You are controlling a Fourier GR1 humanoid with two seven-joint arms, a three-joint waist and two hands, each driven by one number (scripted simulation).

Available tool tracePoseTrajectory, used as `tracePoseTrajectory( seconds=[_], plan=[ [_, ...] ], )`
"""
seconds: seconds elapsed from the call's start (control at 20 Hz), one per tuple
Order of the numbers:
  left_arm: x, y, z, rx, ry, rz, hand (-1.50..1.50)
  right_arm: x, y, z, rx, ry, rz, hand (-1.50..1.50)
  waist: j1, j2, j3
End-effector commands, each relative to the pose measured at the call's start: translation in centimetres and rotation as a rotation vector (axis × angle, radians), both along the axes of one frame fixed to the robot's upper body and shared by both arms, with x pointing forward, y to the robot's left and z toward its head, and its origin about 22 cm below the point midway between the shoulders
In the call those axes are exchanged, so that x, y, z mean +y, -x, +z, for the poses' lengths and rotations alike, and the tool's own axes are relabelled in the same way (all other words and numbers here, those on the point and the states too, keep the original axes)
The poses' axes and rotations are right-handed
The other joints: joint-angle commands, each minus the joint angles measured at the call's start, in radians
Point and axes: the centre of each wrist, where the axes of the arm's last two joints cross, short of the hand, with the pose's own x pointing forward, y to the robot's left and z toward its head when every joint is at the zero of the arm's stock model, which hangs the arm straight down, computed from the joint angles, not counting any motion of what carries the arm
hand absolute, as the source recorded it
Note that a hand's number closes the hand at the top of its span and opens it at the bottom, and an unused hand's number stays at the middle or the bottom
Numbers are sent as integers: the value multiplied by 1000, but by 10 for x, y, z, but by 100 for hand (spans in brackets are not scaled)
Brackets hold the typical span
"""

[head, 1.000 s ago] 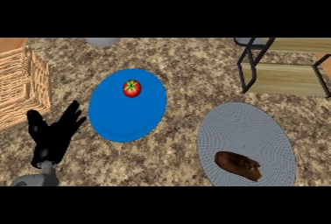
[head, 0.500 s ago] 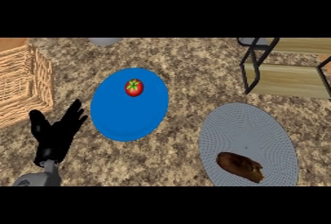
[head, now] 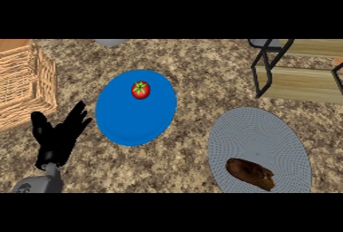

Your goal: Pick the cupcake from the placemat and place it in the tiered shelf

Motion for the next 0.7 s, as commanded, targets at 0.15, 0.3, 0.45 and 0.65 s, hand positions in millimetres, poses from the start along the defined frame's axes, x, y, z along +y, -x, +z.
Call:
tracePoseTrajectory(
  seconds=[0.15, 0.3, 0.45, 0.65],
  plan=[
    [-13, 1, -13, 70, 0, -25, 0, -22, -41, -29, 50, 80, 37, 150, 6, 11, -5],
    [0, 2, -8, 71, -4, -15, 0, -23, -52, -21, 56, 100, 21, 150, 12, 10, -5],
    [3, 10, -8, 82, 15, 6, 0, -25, -62, -39, 49, 96, 18, 150, 4, 5, -5],
    [-13, -5, -15, 67, 17, -8, 0, -19, -82, -53, 51, 95, 22, 150, 1, 9, -5]
  ],
)
